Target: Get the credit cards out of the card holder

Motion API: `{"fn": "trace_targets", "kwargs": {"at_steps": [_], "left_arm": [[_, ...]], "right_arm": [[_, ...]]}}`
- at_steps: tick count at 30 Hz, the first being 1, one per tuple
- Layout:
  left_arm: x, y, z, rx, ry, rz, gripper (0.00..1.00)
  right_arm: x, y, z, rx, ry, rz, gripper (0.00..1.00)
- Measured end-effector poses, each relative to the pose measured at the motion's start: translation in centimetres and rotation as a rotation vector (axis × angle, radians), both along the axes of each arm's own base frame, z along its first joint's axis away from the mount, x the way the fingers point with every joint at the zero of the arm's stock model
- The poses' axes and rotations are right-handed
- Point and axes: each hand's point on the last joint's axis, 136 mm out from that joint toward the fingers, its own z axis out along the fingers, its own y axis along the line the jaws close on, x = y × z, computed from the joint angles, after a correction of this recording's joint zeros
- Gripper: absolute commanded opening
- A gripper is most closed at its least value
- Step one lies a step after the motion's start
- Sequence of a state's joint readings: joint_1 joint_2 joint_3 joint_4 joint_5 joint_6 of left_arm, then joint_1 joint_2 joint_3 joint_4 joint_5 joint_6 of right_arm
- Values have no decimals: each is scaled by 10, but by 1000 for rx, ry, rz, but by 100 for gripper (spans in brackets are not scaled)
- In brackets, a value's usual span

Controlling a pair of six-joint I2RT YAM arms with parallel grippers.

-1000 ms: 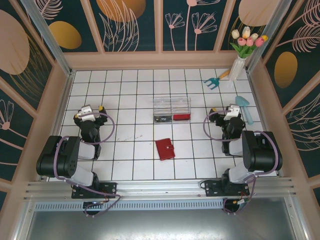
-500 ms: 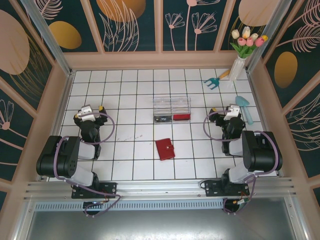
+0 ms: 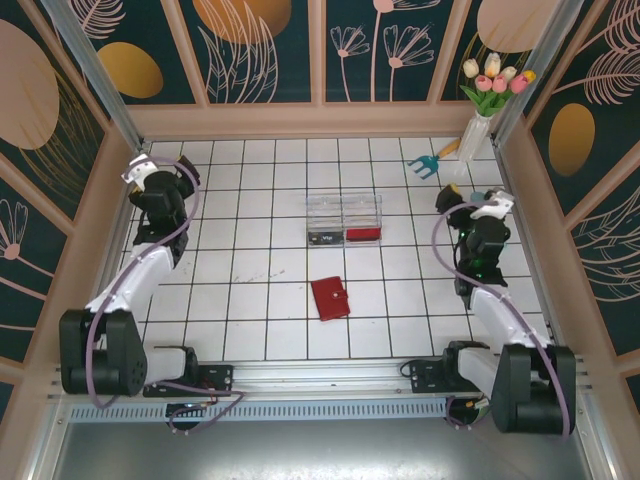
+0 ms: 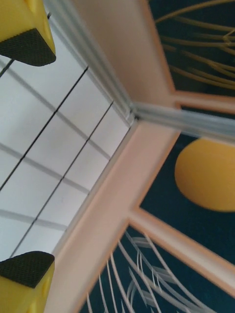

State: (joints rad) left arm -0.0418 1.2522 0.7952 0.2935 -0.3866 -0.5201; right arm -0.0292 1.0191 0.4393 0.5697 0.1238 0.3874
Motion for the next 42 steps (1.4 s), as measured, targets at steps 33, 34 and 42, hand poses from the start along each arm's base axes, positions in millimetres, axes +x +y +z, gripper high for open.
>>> {"fn": "trace_targets", "kwargs": {"at_steps": [33, 34, 42], "left_arm": [[-145, -203, -123, -459, 193, -609, 99], [-145, -202, -120, -461, 180, -609, 99], [-144, -199, -111, -465, 148, -600, 99]], "right_arm": [[-167, 307, -156, -590, 786, 725, 66], [-172, 309, -165, -619, 808, 730, 63], [-186, 312, -196, -698, 891, 730, 55]]}}
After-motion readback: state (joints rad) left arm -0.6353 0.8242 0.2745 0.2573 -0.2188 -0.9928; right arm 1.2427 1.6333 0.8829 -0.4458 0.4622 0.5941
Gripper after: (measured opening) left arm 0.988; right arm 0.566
